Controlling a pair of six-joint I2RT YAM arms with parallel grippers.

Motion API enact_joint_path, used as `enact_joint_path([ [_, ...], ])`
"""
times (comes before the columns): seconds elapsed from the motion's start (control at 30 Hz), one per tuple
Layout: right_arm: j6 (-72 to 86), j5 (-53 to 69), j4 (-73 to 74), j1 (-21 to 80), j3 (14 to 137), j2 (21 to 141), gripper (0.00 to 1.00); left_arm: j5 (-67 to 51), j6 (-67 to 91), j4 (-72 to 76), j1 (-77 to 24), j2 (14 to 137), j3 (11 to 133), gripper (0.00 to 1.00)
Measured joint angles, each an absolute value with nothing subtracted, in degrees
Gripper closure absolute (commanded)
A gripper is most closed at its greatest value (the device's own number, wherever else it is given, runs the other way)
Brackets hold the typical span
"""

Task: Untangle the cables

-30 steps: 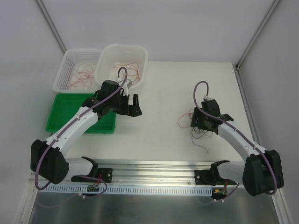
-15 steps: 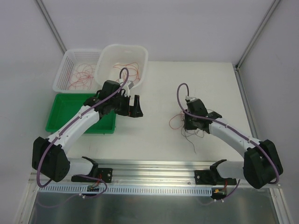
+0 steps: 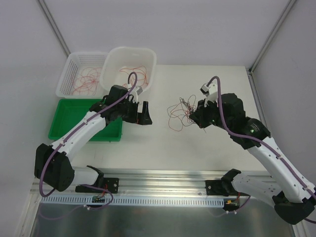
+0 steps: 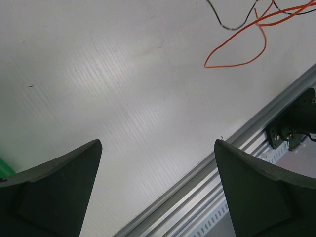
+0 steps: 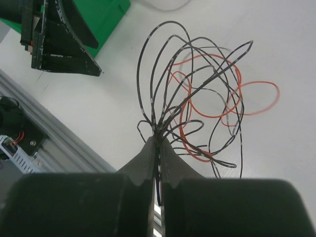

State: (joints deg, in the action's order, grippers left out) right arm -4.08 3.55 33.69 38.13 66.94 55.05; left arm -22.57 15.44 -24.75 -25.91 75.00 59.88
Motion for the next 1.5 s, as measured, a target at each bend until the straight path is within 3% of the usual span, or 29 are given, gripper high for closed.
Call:
enact_joint_path([
  [0.23, -5.67, 10.63, 34.41, 38.13, 63.55, 54.83, 0.99, -26.65, 15.9, -23.27, -29.74, 74.98, 59.88, 0.03],
  [0.43, -6.55, 14.35, 34.61, 38.13, 62.92, 54.41, 0.99, -28.18, 19.92, -15.44, -35.92, 75.0, 58.33, 0.19],
  [0.67, -6.72, 17.5, 34.48, 38.13, 61.89, 51.42, 0.99, -28.23, 24.67, -8.01, -40.25, 76.97, 56.27, 0.27],
  [1.1, -6.57, 21.02, 32.91, 38.2, 60.07, 49.3, 0.99, -27.18, 23.38, 4.67, -45.43, 80.51, 52.86, 0.3],
  [1.23, -6.52, 21.15, 32.82, 38.2, 60.07, 48.62, 0.99, -28.45, 22.5, 8.62, -45.6, 80.84, 49.36, 0.44],
  [1.37, -6.55, 21.26, 32.82, 38.22, 60.07, 48.07, 0.99, -29.23, 22.02, 11.66, -45.69, 81.1, 47.7, 0.89],
  [1.43, -6.66, 20.69, 32.86, 38.24, 60.07, 47.9, 0.99, -29.47, 21.82, 12.47, -45.69, 81.1, 47.57, 0.99],
  [1.5, -6.72, 19.05, 32.86, 38.26, 59.9, 47.68, 0.99, -29.39, 21.58, 12.88, -45.69, 80.95, 47.55, 1.0],
])
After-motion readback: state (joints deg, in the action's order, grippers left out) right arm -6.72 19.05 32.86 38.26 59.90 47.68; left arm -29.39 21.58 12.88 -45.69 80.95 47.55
